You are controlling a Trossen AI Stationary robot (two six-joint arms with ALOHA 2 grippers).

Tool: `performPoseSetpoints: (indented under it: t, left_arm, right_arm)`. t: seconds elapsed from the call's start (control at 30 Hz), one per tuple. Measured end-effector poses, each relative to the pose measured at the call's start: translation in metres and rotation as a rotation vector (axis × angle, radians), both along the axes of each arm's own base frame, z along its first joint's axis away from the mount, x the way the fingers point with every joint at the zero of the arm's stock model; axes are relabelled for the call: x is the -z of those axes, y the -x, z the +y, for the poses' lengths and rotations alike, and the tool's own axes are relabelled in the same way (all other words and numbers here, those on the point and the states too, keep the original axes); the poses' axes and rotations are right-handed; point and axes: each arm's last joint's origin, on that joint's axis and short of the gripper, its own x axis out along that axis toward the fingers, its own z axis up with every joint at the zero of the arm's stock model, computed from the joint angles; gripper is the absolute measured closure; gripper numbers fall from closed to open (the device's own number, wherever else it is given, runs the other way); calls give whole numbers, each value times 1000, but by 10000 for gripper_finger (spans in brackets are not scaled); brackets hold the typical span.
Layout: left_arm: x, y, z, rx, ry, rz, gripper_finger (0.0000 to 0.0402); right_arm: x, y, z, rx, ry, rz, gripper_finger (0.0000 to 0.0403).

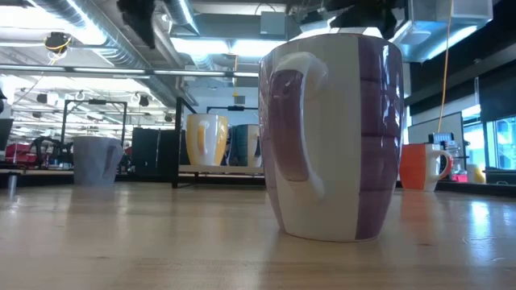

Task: Place coffee mugs
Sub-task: Put the blue patterned mug on the shelf

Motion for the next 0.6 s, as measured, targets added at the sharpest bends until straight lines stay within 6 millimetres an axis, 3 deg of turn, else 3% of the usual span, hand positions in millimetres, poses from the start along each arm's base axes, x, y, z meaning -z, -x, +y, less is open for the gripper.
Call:
performPoseSetpoints:
  t: [0.27, 0.6]
  left_arm:
    - [16, 8, -18, 177, 203, -89, 321]
    - [24, -20, -87, 486, 376, -275, 322]
  right_arm:
    - [-1, -3, -7, -36, -55, -24, 249]
    - [-1, -3, -6, -85, -82, -22, 249]
